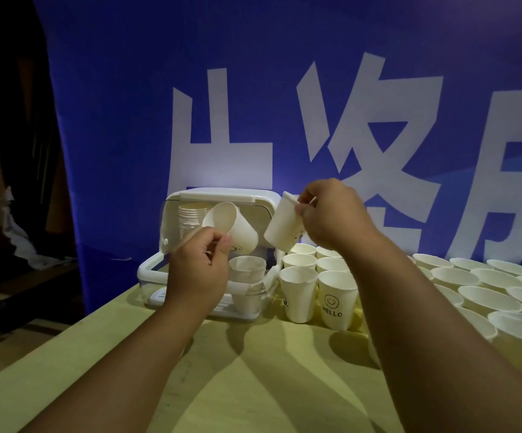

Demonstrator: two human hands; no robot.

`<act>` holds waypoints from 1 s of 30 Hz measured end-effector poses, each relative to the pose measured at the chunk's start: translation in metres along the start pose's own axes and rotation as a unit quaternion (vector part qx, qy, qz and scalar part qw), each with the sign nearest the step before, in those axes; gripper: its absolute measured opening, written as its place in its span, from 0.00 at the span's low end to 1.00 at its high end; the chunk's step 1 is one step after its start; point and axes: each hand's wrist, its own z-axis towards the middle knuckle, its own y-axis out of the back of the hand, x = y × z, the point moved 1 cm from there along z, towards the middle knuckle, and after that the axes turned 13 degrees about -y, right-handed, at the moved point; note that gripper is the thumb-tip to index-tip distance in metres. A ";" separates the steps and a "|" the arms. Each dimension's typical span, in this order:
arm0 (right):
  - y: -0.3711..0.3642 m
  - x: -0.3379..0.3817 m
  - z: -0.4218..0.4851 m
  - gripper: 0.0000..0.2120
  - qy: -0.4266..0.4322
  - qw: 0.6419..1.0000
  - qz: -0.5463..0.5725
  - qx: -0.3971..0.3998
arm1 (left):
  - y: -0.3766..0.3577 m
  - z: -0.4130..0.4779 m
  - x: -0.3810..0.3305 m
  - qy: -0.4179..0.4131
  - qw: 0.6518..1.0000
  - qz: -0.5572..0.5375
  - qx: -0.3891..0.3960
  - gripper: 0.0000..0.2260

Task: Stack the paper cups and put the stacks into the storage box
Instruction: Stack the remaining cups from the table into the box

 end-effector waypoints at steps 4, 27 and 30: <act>-0.020 -0.003 0.000 0.08 0.000 0.997 0.055 -0.045 | -0.007 -0.004 0.004 0.008 0.997 0.017 0.080 0.07; -0.073 -0.008 -0.017 0.12 0.103 0.993 -0.053 0.007 | -0.018 -0.005 0.011 0.111 0.973 0.085 0.186 0.14; -0.078 -0.007 -0.021 0.10 0.121 0.985 -0.115 0.046 | -0.020 -0.008 0.013 0.117 0.977 0.060 0.171 0.14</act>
